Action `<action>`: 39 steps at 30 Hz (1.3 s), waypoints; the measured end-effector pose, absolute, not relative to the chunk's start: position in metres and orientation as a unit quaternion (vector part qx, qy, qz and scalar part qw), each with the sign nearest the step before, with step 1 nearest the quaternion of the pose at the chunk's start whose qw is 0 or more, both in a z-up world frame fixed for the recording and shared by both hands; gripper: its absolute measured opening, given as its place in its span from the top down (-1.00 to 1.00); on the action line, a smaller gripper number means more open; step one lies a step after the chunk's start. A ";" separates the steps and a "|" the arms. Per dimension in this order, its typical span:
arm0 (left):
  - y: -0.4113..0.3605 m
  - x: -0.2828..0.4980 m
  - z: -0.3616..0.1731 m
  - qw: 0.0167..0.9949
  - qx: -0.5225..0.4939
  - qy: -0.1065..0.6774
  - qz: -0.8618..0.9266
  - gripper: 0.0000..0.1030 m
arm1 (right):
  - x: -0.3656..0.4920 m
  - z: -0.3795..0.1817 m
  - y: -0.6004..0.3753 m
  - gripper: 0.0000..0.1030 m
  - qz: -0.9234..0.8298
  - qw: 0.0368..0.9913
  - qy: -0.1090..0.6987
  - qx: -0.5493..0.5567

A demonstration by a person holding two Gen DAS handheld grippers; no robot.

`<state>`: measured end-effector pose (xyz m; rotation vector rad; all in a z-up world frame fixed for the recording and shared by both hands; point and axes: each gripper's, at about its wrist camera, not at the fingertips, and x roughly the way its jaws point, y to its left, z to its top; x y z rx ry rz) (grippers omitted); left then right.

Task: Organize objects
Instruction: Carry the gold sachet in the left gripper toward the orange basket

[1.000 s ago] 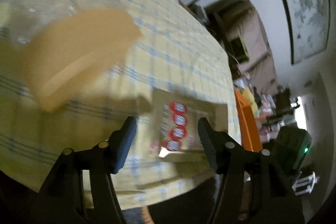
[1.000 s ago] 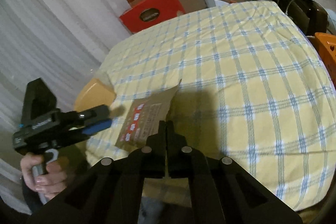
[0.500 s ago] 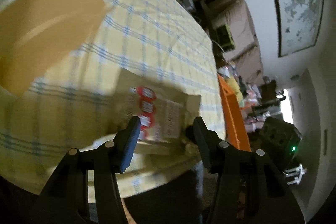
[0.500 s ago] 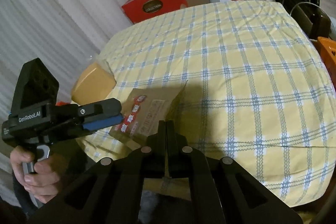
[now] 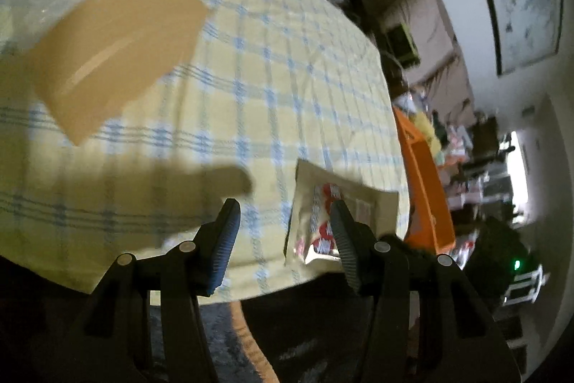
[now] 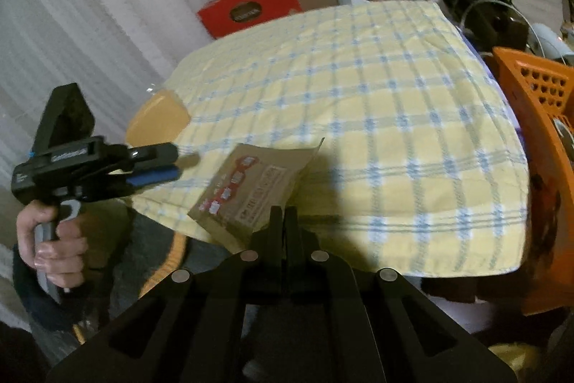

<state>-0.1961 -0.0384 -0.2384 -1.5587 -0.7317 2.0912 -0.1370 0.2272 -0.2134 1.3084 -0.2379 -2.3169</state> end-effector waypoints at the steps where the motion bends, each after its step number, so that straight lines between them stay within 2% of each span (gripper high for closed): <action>1: -0.032 -0.194 -0.238 0.222 -0.564 -0.258 0.752 0.07 | -0.138 -0.215 0.229 1.00 -0.842 0.229 -0.086 0.481; 7: -0.004 -0.188 -0.240 0.249 -0.581 -0.235 0.739 0.07 | -0.134 -0.220 0.235 0.99 -0.835 0.224 -0.067 0.498; 27: 0.023 -0.180 -0.232 0.247 -0.587 -0.206 0.743 0.08 | -0.137 -0.229 0.244 0.99 -0.832 0.218 -0.077 0.504; 32: 0.025 -0.181 -0.233 0.229 -0.589 -0.183 0.753 0.56 | -0.136 -0.227 0.241 0.98 -0.835 0.214 -0.073 0.501; 34: 0.023 -0.181 -0.235 0.219 -0.590 -0.176 0.756 0.81 | -0.137 -0.227 0.241 0.98 -0.835 0.213 -0.072 0.502; 39: 0.021 -0.180 -0.236 0.213 -0.581 -0.178 0.765 0.86 | -0.137 -0.225 0.239 0.96 -0.839 0.203 -0.067 0.500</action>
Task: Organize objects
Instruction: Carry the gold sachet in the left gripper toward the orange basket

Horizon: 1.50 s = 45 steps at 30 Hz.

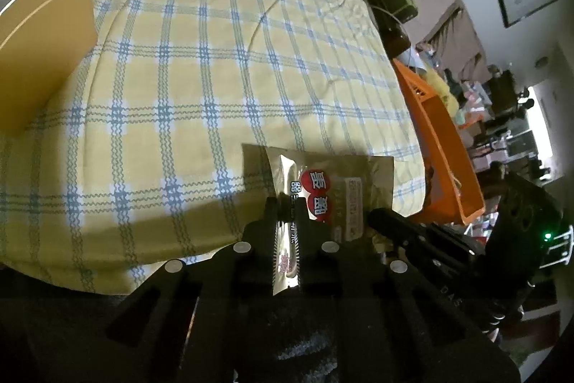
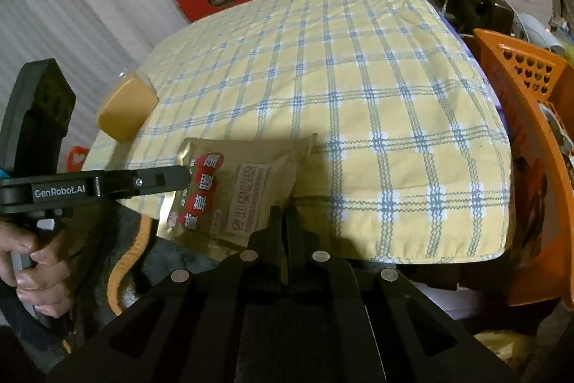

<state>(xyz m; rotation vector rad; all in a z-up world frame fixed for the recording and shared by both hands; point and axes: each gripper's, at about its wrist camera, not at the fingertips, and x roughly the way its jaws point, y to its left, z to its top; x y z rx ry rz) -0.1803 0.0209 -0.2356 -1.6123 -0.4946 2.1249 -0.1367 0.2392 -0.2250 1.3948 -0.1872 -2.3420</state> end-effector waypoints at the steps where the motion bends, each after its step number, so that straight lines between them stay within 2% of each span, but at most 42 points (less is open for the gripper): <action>1: 0.023 -0.181 -0.235 0.211 -0.581 -0.174 0.767 0.86 | -0.136 -0.225 0.240 0.94 -0.839 0.203 -0.071 0.499; 9: 0.039 -0.179 -0.231 0.194 -0.580 -0.144 0.778 0.85 | -0.142 -0.228 0.244 0.88 -0.844 0.201 -0.097 0.487; 14: 0.047 -0.177 -0.229 0.184 -0.577 -0.124 0.786 0.85 | -0.143 -0.228 0.240 0.60 -0.846 0.214 -0.097 0.479; 17: 0.054 -0.175 -0.227 0.178 -0.573 -0.108 0.792 0.85 | -0.143 -0.228 0.236 0.60 -0.849 0.209 -0.083 0.478; 22: 0.060 -0.172 -0.221 0.179 -0.568 -0.101 0.797 0.79 | -0.139 -0.226 0.227 0.67 -0.857 0.194 -0.050 0.474; 25: 0.056 -0.170 -0.211 0.183 -0.553 -0.110 0.805 0.94 | -0.136 -0.223 0.225 0.87 -0.864 0.179 -0.027 0.470; 28: 0.053 -0.168 -0.201 0.182 -0.540 -0.113 0.814 0.97 | -0.135 -0.220 0.229 0.94 -0.867 0.178 -0.034 0.464; 45: 0.057 -0.156 -0.149 0.180 -0.490 -0.107 0.846 0.97 | -0.117 -0.165 0.227 0.94 -0.899 0.175 -0.029 0.400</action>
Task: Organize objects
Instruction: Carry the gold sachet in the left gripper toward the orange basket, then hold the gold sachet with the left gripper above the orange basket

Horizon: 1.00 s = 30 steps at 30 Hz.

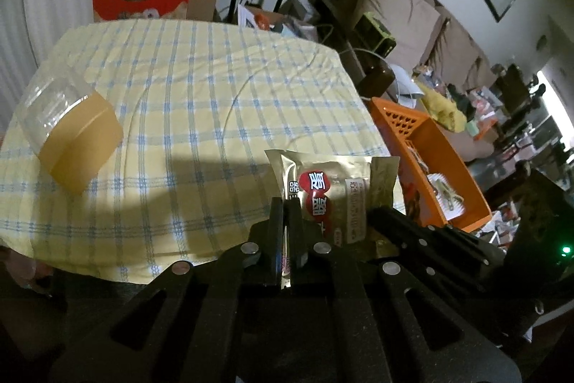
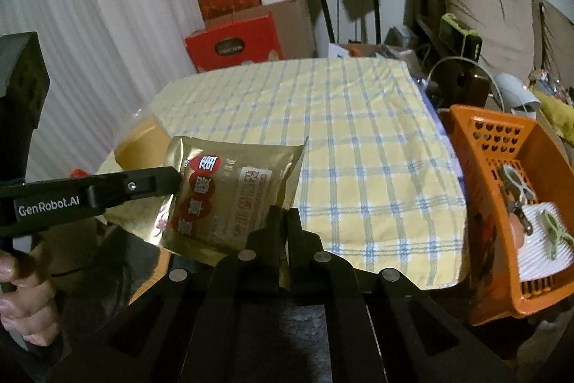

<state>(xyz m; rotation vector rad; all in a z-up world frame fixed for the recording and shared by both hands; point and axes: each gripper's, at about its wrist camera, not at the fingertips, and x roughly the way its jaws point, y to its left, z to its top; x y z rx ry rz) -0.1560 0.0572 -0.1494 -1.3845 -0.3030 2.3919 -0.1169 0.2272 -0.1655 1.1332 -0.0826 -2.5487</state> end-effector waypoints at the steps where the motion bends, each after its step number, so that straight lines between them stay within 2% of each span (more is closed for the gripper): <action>1: 0.059 -0.156 -0.148 0.179 -0.489 -0.107 0.847 0.97 | -0.116 -0.164 0.228 0.94 -0.900 0.174 -0.029 0.398; 19: 0.094 -0.141 -0.117 0.181 -0.449 -0.093 0.870 0.97 | -0.103 -0.121 0.261 0.94 -0.918 0.161 -0.039 0.361; 24: 0.098 -0.141 -0.115 0.180 -0.439 -0.110 0.873 0.97 | -0.100 -0.116 0.264 0.94 -0.917 0.163 -0.014 0.364; 30: 0.122 -0.135 -0.117 0.167 -0.421 -0.083 0.887 0.97 | -0.102 -0.119 0.277 0.94 -0.915 0.164 -0.002 0.368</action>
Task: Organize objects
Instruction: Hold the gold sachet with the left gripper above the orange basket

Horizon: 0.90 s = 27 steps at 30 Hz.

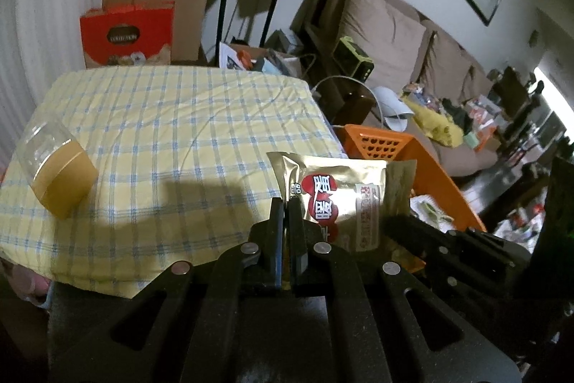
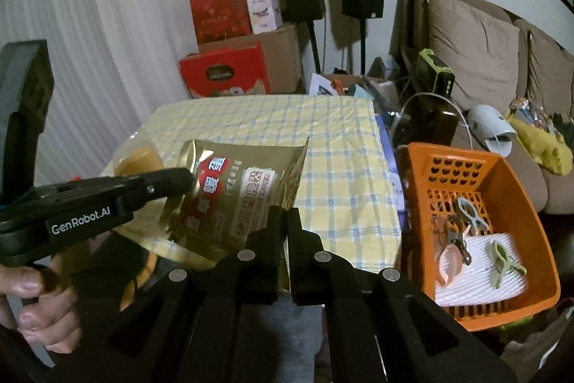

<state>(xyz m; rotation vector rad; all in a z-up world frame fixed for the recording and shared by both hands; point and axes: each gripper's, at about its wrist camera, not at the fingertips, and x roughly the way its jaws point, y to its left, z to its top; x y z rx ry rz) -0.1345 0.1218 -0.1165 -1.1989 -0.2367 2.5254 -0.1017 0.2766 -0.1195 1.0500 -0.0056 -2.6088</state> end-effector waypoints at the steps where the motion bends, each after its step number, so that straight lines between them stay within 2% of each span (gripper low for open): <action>1: 0.127 -0.133 -0.119 0.165 -0.421 -0.081 0.888 0.97 | -0.101 -0.122 0.280 0.94 -0.914 0.163 -0.002 0.371; 19: 0.196 -0.120 -0.122 0.166 -0.419 -0.024 0.892 0.98 | -0.086 -0.152 0.339 0.94 -0.910 0.153 -0.040 0.384; 27: 0.228 -0.119 -0.104 0.170 -0.410 -0.015 0.896 0.98 | -0.080 -0.128 0.373 0.94 -0.921 0.155 -0.053 0.353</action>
